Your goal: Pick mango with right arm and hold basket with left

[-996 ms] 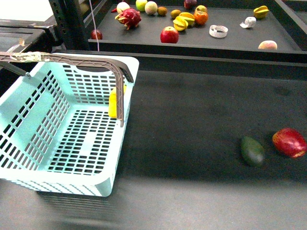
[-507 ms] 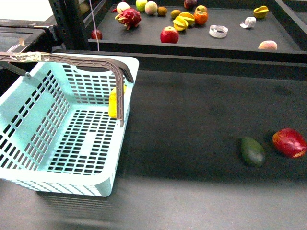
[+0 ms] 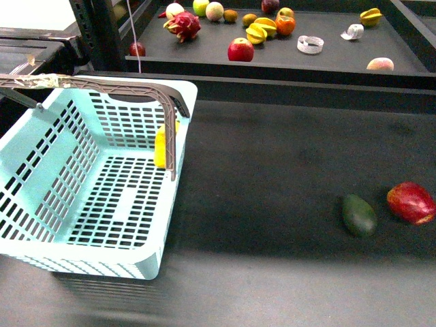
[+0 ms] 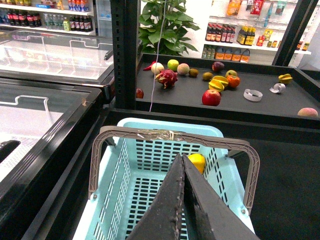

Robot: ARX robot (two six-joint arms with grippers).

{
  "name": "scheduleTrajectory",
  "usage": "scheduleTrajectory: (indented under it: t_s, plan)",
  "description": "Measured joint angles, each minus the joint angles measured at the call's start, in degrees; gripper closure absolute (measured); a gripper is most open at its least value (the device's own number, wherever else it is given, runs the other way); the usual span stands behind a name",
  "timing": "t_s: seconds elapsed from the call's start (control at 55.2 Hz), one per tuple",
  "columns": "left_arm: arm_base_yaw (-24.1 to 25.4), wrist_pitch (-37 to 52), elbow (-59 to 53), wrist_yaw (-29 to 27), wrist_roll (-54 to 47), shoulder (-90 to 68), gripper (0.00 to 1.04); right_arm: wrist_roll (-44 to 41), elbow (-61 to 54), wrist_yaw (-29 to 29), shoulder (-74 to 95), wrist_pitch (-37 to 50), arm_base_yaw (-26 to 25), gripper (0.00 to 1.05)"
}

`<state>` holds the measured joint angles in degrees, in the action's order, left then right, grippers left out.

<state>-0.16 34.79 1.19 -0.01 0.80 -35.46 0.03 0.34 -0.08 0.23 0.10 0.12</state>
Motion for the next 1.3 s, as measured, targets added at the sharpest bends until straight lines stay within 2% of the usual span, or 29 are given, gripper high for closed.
scheduleTrajectory:
  t_s: [0.398,0.906,0.996,1.304]
  plan:
    - [0.0,-14.2,0.0,0.0,-0.3,15.1,1.03,0.0,0.0,0.0,0.0,0.0,0.0,0.08]
    - [0.0,-24.6,0.0,0.0,-0.3,25.7,1.03,0.0,0.0,0.0,0.0,0.0,0.0,0.08]
    - [0.0,-33.7,0.0,0.0,-0.4,32.9,1.03,0.0,0.0,0.0,0.0,0.0,0.0,0.08]
    - [0.0,-34.6,0.0,0.0,-0.4,35.2,1.03,0.0,0.0,0.0,0.0,0.0,0.0,0.08]
